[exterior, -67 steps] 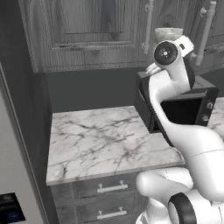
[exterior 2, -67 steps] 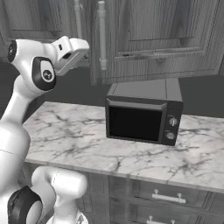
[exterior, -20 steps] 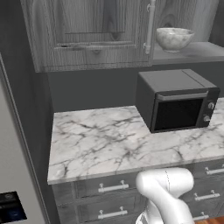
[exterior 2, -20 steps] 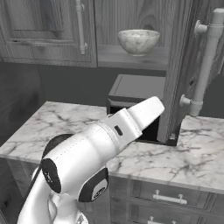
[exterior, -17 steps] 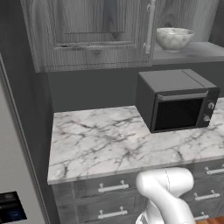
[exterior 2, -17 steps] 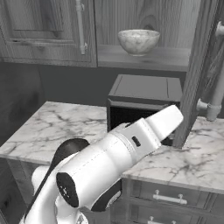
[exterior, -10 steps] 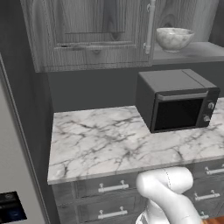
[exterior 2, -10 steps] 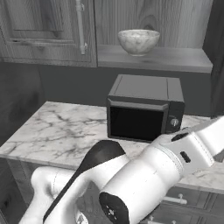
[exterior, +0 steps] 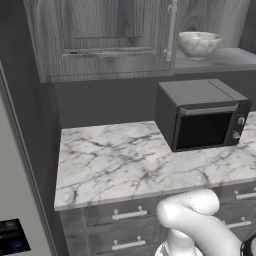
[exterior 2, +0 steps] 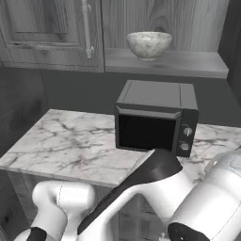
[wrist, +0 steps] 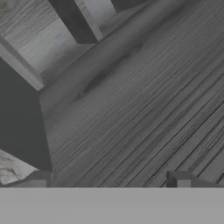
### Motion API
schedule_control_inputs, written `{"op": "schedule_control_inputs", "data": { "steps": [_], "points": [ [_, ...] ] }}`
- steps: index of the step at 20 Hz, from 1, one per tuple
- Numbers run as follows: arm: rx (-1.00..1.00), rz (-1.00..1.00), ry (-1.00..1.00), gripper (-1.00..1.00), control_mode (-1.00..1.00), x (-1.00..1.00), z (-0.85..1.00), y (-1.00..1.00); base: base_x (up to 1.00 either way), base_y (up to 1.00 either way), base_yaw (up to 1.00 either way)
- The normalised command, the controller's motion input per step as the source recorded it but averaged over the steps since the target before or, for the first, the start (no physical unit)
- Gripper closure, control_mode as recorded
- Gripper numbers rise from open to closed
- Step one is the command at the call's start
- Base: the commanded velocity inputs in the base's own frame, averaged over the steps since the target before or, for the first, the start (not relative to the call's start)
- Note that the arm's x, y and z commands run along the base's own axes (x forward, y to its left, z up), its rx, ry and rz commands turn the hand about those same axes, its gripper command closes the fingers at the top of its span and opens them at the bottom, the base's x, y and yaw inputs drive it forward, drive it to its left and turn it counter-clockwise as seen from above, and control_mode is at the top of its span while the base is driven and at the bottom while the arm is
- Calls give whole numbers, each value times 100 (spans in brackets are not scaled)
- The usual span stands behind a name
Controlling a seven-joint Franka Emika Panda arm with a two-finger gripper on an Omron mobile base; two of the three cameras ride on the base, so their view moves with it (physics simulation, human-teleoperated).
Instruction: Move the bowls from the cabinet to the plates on the dining table.
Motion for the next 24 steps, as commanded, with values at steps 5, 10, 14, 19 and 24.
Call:
{"op": "schedule_control_inputs", "data": {
  "steps": [5, 10, 14, 19, 24],
  "points": [
    [0, 0, -1, -100, -100, -46, -26, 27, 0, 0, 0],
    [-1, 0, -4, -100, -100, -53, -15, 76, 0, 0, 0],
    [-2, 0, 0, -100, -100, -28, -9, 86, 0, 0, 0],
    [-13, 0, -3, -100, -100, -45, -1, 99, 0, 0, 0],
    [-13, 0, -3, -100, -100, -40, 0, 100, 0, 0, 0]
  ]
}}
